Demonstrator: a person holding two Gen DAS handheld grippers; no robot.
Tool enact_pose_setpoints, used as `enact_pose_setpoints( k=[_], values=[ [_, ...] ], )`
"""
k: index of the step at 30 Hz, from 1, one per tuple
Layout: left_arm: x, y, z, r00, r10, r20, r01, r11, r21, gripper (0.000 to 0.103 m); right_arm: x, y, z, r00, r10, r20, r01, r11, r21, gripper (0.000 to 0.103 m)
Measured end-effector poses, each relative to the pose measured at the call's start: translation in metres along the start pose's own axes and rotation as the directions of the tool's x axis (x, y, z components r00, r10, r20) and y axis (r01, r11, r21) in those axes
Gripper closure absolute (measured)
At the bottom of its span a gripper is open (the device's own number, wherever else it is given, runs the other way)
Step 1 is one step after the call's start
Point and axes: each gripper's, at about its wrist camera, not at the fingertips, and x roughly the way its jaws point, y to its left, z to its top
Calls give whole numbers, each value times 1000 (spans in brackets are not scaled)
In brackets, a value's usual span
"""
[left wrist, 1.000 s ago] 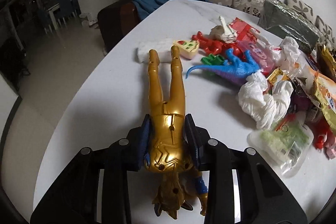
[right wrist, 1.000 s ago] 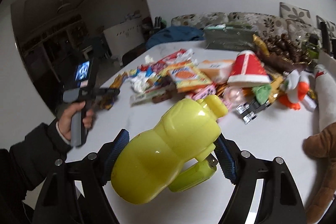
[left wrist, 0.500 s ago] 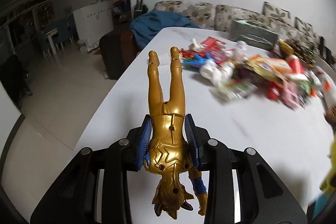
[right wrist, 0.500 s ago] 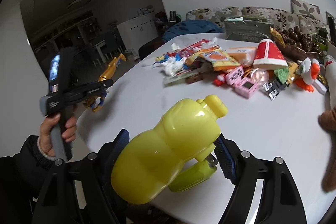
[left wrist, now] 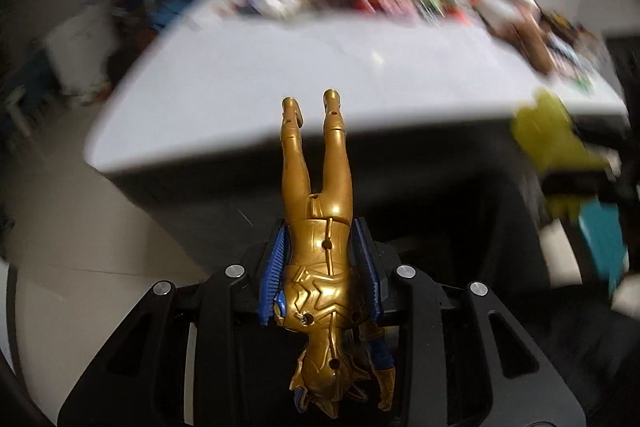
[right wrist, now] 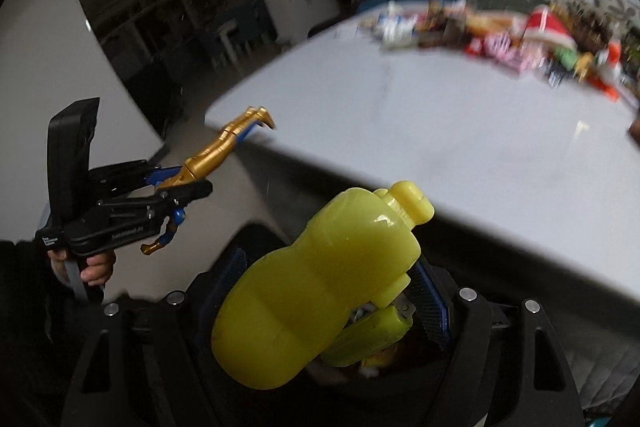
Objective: Collect trash
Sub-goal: 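Drop the gold figure and yellow bottle into the cardboard box with both tools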
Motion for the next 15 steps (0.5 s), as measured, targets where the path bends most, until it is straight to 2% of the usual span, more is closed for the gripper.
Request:
enact_pose_setpoints(
  k=[1,2,3,5,8,12,15],
  values=[
    [8,-1,-6,1000,-12,-19,12,1000,11,54,14,-3,-7,999,-14,-36,14,1000,1,25],
    [21,-3,-12,999,-8,-45,10,999,31,32,25,-5,-11,997,-29,-65,28,1000,-6,24],
    [31,-3,-16,998,6,-55,-3,999,40,26,38,-8,-16,993,-68,-93,67,998,-20,20],
    [43,-1,-19,998,8,-68,-4,999,46,26,50,-11,-20,987,-110,-116,106,994,-33,19],
    [44,3,-13,998,8,-57,-6,999,36,26,42,-13,-16,991,-103,-85,101,994,-36,19],
    [34,11,13,1000,25,12,-26,999,28,25,7,-19,11,996,-81,38,81,996,-20,19],
    [26,18,50,993,48,104,-50,999,20,21,-13,-37,44,984,-122,129,122,993,9,18]
  ],
)
